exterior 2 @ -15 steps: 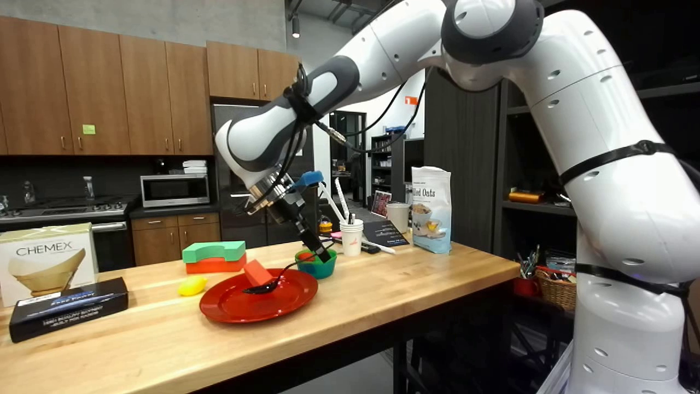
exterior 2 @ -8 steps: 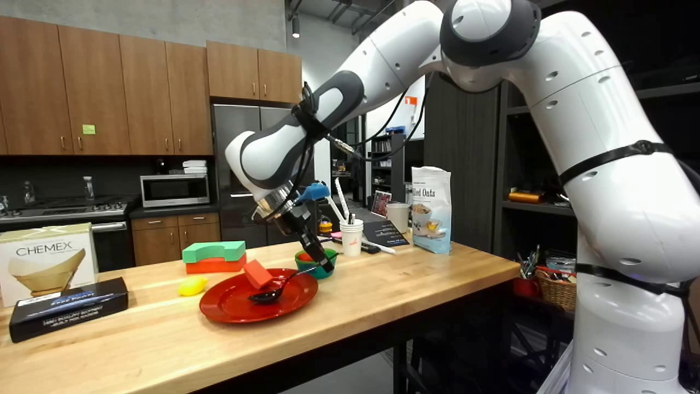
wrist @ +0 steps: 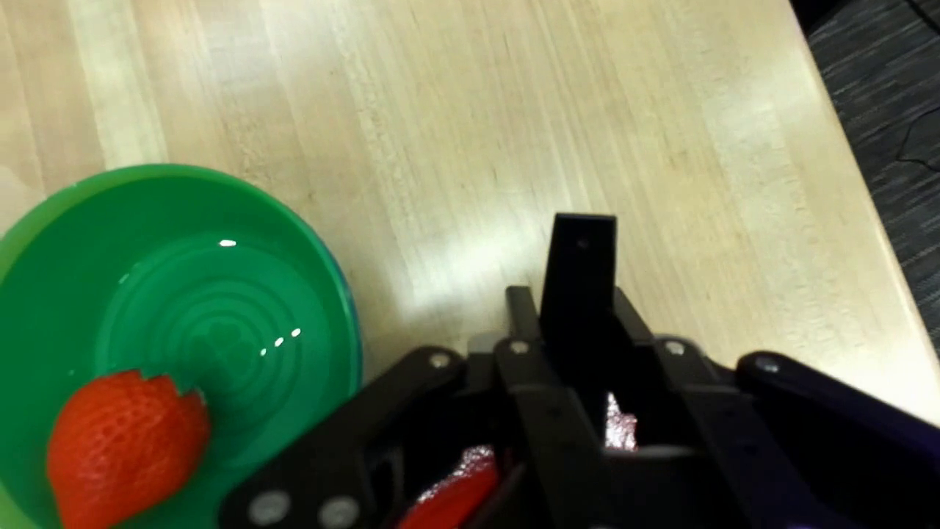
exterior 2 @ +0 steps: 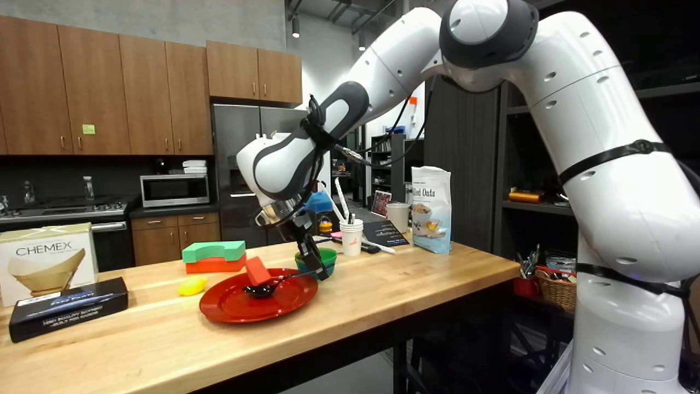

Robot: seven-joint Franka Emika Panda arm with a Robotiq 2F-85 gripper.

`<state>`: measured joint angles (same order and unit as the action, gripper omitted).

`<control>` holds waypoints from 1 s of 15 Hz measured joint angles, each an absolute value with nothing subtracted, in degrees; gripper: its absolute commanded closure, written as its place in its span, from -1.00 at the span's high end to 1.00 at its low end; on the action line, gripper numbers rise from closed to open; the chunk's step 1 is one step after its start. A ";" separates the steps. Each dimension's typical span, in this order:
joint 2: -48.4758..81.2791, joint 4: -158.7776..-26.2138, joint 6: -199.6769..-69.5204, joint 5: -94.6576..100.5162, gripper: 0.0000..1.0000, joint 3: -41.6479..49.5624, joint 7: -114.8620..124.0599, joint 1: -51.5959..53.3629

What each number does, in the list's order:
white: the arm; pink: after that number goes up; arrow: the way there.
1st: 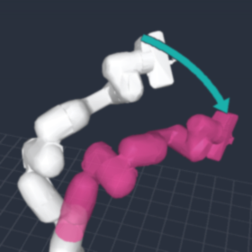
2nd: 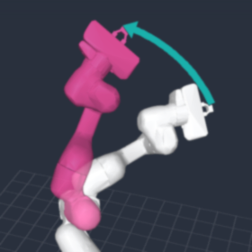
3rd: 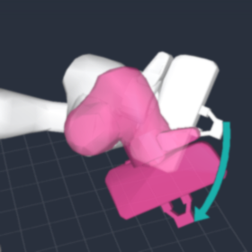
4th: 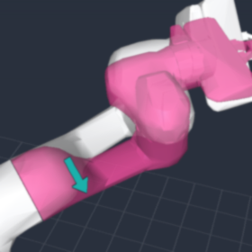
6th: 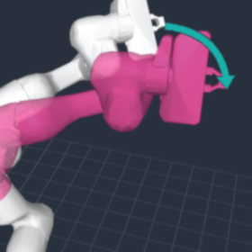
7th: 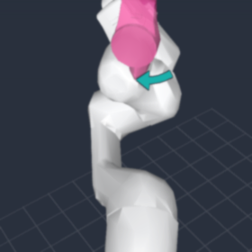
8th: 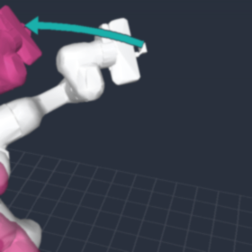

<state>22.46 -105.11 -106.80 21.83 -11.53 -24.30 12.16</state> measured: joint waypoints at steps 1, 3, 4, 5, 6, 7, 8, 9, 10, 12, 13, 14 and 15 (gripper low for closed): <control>22.46 -105.63 -108.35 21.83 -0.88 -11.50 -24.15 11.95; 22.46 -106.55 -110.79 21.83 -0.88 -11.41 -24.07 11.56; 22.46 -106.88 -111.57 21.83 -0.88 -11.34 -24.02 11.44; 22.41 -107.22 -112.32 21.83 -0.88 -11.26 -23.87 11.35; 22.32 -107.47 -112.82 21.68 -0.88 -11.18 -23.66 11.25; 22.15 -107.67 -113.16 21.43 -0.88 -11.17 -23.47 11.10; 21.87 -107.87 -113.39 21.22 -0.88 -11.16 -23.27 11.00; 21.41 -108.11 -113.45 21.20 -0.88 -11.14 -23.05 10.89; 20.83 -108.38 -113.45 21.20 -0.88 -11.06 -22.89 10.84; 19.50 -109.16 -113.44 21.20 -0.88 -10.95 -22.60 10.77; 18.85 -109.55 -113.44 21.20 -0.88 -10.95 -22.54 10.71; 18.28 -109.91 -113.44 21.17 -0.88 -10.95 -22.53 10.68; 17.76 -110.32 -113.44 21.13 -0.88 -10.95 -22.53 10.68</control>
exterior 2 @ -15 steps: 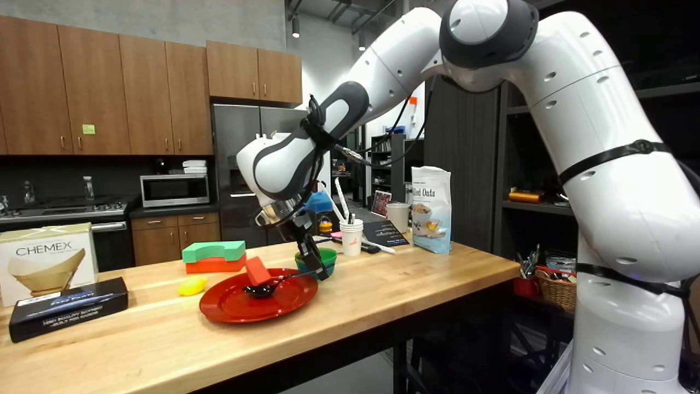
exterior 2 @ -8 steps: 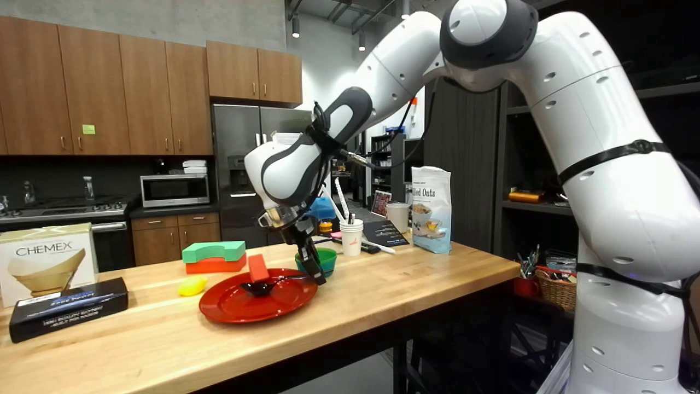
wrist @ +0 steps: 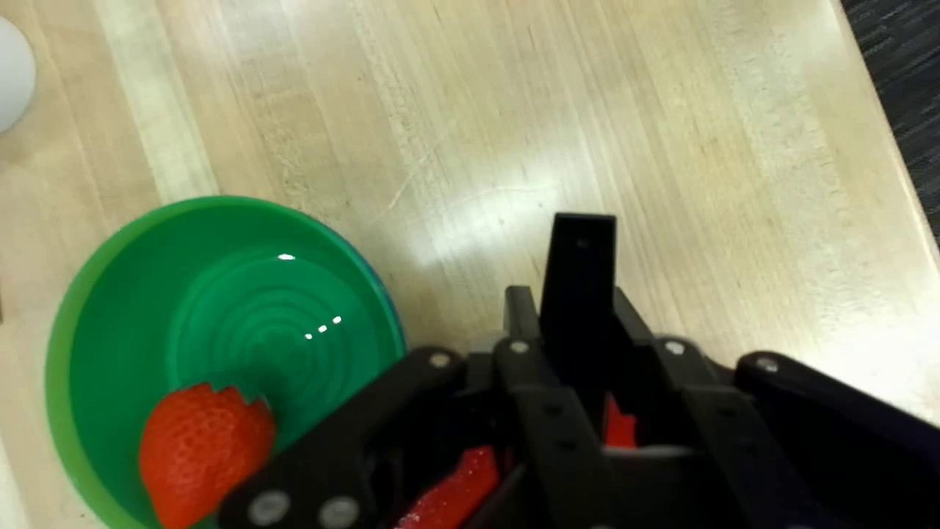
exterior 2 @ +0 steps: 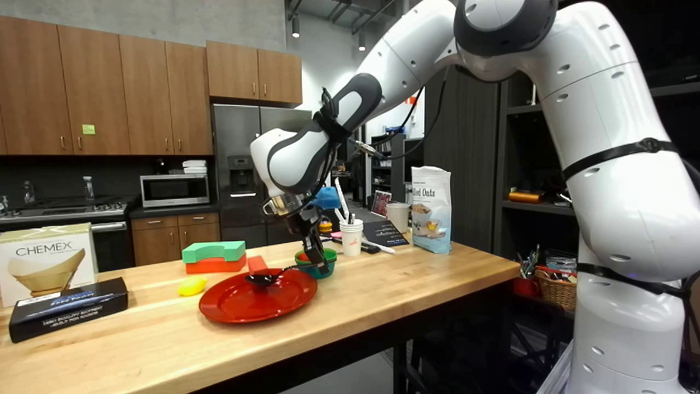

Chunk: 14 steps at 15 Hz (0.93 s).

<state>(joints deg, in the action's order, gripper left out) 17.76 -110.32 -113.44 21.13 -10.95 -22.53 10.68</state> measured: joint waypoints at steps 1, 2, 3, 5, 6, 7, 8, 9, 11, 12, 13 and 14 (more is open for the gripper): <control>17.42 -110.61 -113.44 21.07 -0.88 -10.97 -22.53 10.69; 17.13 -110.92 -113.44 21.05 -0.88 -10.98 -22.53 10.69; 16.94 -111.19 -113.44 21.05 -0.88 -10.99 -22.53 10.69; 16.62 -111.75 -113.43 21.05 -0.88 -10.99 -22.53 10.69; 16.30 -112.11 -113.39 21.05 -0.88 -10.97 -22.53 10.66; 15.87 -112.47 -113.33 21.01 -0.88 -10.94 -22.50 10.62; 15.19 -112.95 -113.16 21.01 -0.88 -10.88 -22.36 10.54; 14.27 -113.55 -112.86 21.01 -0.88 -10.79 -22.07 10.37; 11.75 -114.95 -111.86 21.01 -0.88 -10.43 -21.59 9.97; 10.29 -115.75 -111.22 21.01 -0.88 -10.20 -21.38 9.75; 8.78 -116.54 -110.43 21.01 -0.88 -9.96 -21.18 9.50; 7.41 -117.29 -109.56 21.01 -0.88 -9.75 -20.97 9.29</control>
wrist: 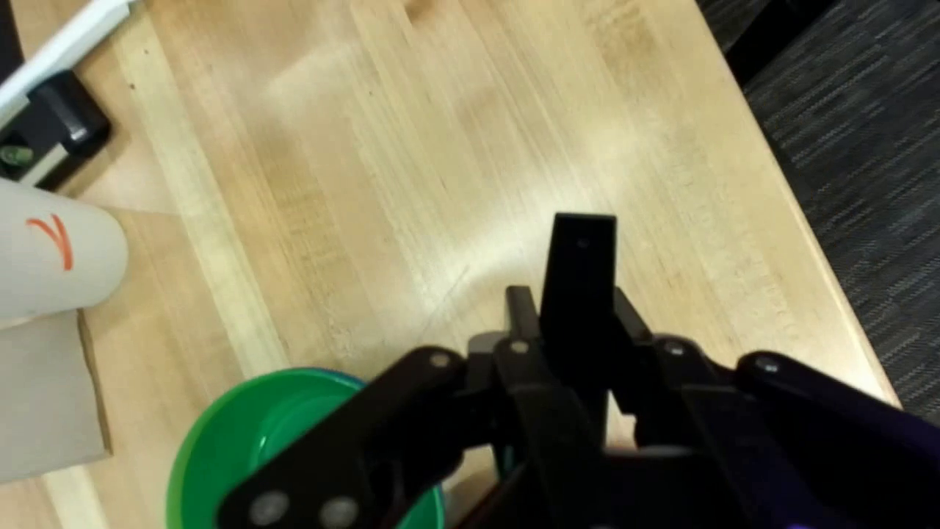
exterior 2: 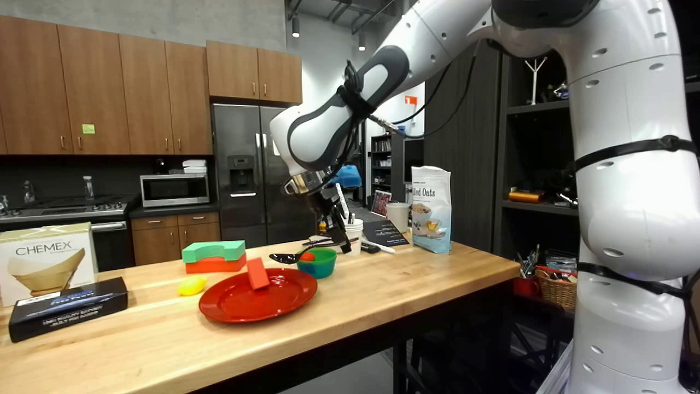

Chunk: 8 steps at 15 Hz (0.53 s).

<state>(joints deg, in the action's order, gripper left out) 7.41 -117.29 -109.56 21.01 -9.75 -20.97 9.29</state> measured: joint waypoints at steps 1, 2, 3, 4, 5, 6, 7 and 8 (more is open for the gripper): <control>6.08 -118.09 -108.49 21.01 -0.88 -9.51 -20.73 9.12; 4.93 -118.83 -107.33 21.06 -0.88 -9.28 -20.42 9.03; 3.96 -119.56 -106.26 21.07 -0.88 -9.10 -19.86 8.92; 3.22 -120.21 -105.34 21.13 -0.88 -8.94 -19.07 8.90; 2.66 -120.86 -104.85 21.37 -0.88 -8.86 -18.08 8.90; 2.36 -121.42 -104.75 22.16 -0.88 -8.84 -16.94 8.90; 2.17 -121.84 -104.77 23.32 -0.88 -8.84 -15.79 8.90; 2.07 -122.14 -104.90 24.80 -0.88 -8.85 -14.60 8.91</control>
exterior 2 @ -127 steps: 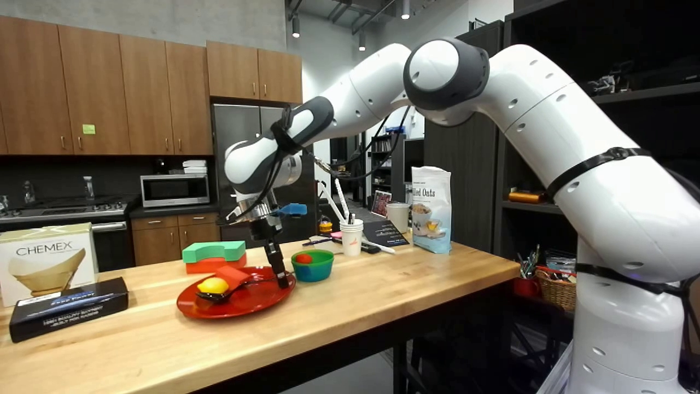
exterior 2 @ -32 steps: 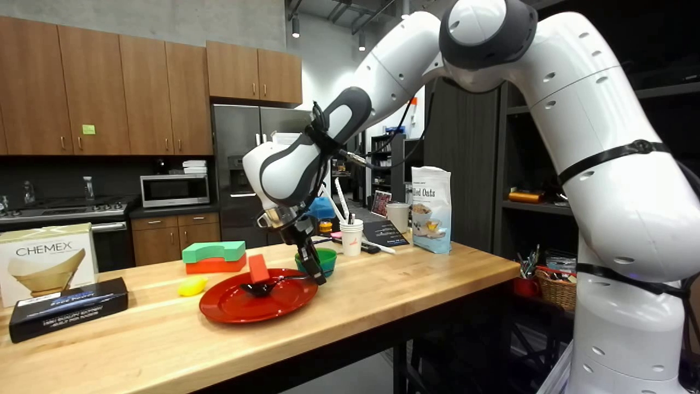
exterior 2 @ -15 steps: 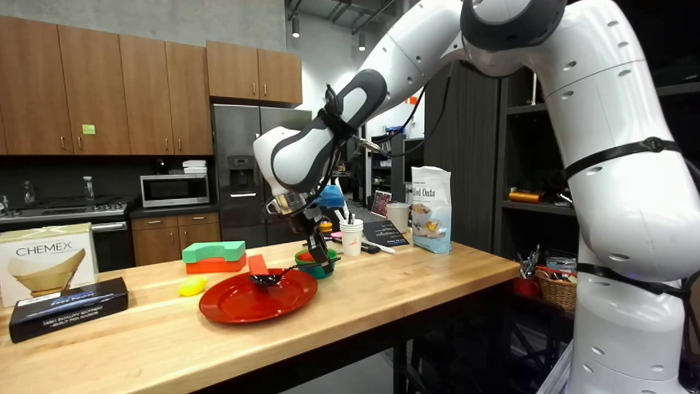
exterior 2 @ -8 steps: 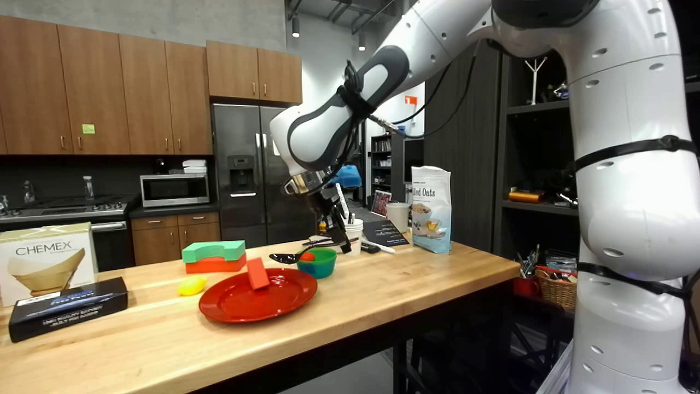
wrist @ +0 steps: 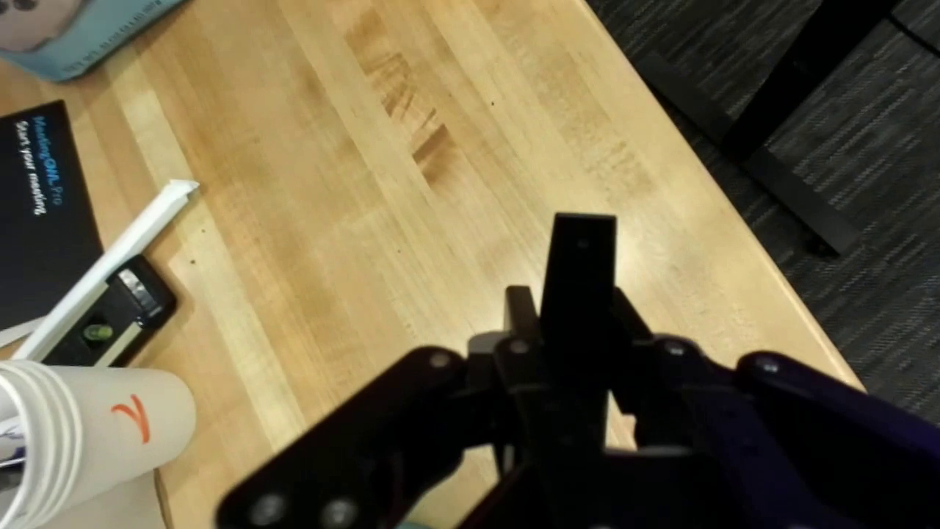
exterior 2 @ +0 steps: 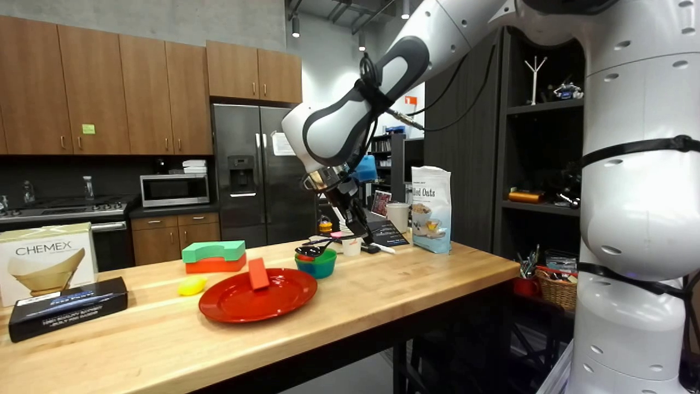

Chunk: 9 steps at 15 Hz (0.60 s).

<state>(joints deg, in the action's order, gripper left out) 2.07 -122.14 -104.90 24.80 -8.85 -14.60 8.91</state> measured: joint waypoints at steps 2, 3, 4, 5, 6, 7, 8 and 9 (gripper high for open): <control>2.06 -122.31 -105.24 27.90 -0.88 -8.84 -12.30 8.91; 2.06 -122.31 -105.31 29.46 -0.88 -8.82 -11.20 8.91; 2.07 -122.31 -105.34 30.93 -0.88 -8.81 -10.14 8.91; 2.06 -122.30 -105.35 32.41 -0.88 -8.80 -9.11 8.91; 2.06 -122.30 -105.35 33.82 -0.88 -8.80 -8.19 8.91; 2.09 -122.30 -105.35 35.40 -0.88 -8.81 -7.40 8.92; 2.17 -122.30 -105.35 37.10 -0.88 -8.81 -6.77 8.92; 2.32 -122.31 -105.33 38.74 -0.88 -8.84 -6.22 8.93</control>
<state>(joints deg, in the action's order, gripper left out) 2.32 -122.31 -105.33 38.74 -8.84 -6.22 8.93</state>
